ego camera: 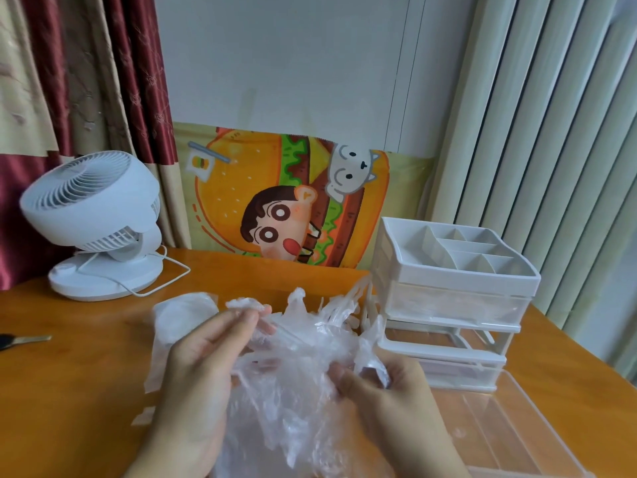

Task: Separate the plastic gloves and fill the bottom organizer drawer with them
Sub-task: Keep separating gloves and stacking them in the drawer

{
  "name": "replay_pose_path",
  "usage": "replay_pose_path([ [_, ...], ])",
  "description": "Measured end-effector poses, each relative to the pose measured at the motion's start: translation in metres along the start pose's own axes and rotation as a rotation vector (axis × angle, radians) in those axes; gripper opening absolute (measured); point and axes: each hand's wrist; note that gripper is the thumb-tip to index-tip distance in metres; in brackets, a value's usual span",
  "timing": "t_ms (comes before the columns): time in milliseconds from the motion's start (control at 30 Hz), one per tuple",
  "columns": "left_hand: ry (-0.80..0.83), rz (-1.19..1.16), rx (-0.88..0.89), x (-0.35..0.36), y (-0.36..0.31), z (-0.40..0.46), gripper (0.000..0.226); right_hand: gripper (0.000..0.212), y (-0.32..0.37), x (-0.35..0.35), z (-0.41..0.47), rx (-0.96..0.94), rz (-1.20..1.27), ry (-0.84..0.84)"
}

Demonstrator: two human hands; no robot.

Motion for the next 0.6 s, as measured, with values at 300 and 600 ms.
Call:
replay_pose_path([
  [300, 0.085, -0.013, -0.035, -0.006, -0.006, 0.0, 0.032, 0.044, 0.003, -0.005, 0.001, 0.096, 0.101, 0.002],
  [600, 0.101, 0.114, -0.043, -0.005, -0.008, -0.002, 0.01, 0.034, 0.0, -0.004, 0.0, -0.041, -0.037, 0.188],
])
Point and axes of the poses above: each hand's wrist, its own z-axis towards the middle knuckle, its own x-axis out of the palm, y = z × x, and after that the axes turned 10 degrees about z, right-handed
